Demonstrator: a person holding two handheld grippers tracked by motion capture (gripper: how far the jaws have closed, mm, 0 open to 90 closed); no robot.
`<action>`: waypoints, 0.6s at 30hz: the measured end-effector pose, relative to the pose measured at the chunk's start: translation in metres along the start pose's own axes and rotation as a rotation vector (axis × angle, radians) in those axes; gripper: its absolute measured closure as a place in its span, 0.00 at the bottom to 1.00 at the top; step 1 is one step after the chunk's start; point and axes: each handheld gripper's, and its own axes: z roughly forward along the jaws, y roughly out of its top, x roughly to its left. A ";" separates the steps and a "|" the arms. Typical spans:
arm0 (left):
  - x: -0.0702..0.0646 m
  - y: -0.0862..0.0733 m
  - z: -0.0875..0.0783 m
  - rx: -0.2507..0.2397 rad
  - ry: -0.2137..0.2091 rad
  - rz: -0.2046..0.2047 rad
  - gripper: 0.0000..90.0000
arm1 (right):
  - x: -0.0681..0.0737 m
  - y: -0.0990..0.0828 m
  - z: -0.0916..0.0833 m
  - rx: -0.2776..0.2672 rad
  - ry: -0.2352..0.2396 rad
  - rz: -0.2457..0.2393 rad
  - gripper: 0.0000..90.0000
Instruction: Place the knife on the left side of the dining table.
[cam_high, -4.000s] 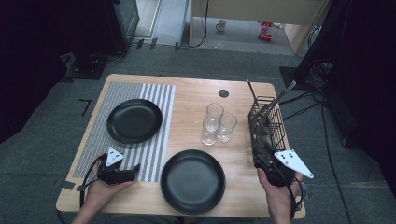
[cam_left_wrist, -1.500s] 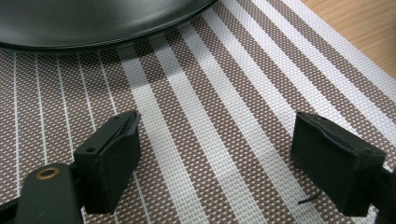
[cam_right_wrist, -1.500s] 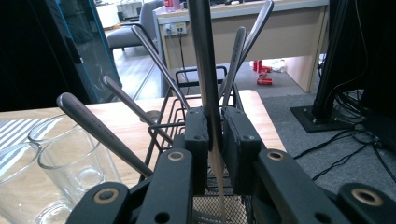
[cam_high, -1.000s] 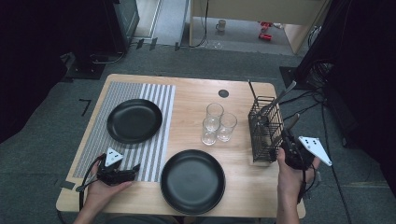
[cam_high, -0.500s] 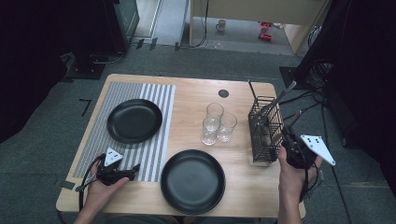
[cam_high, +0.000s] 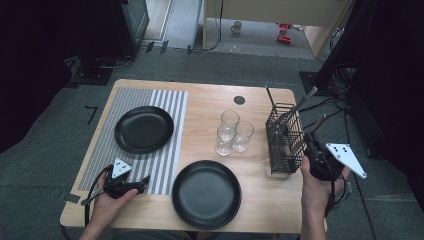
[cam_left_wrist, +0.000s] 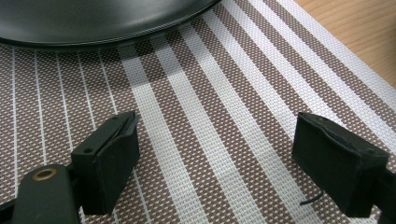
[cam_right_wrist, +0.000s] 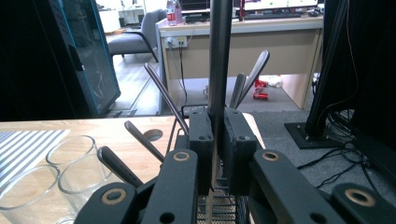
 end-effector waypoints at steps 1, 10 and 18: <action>0.000 0.000 0.000 0.001 0.001 0.001 0.17 | 0.001 0.001 -0.001 -0.002 0.002 0.002 0.93; 0.001 0.000 0.000 -0.005 -0.004 -0.010 0.17 | 0.006 0.014 -0.009 -0.020 0.028 -0.013 0.93; 0.001 0.000 -0.001 -0.009 -0.007 -0.017 0.17 | 0.010 0.021 -0.013 -0.037 0.050 -0.008 0.93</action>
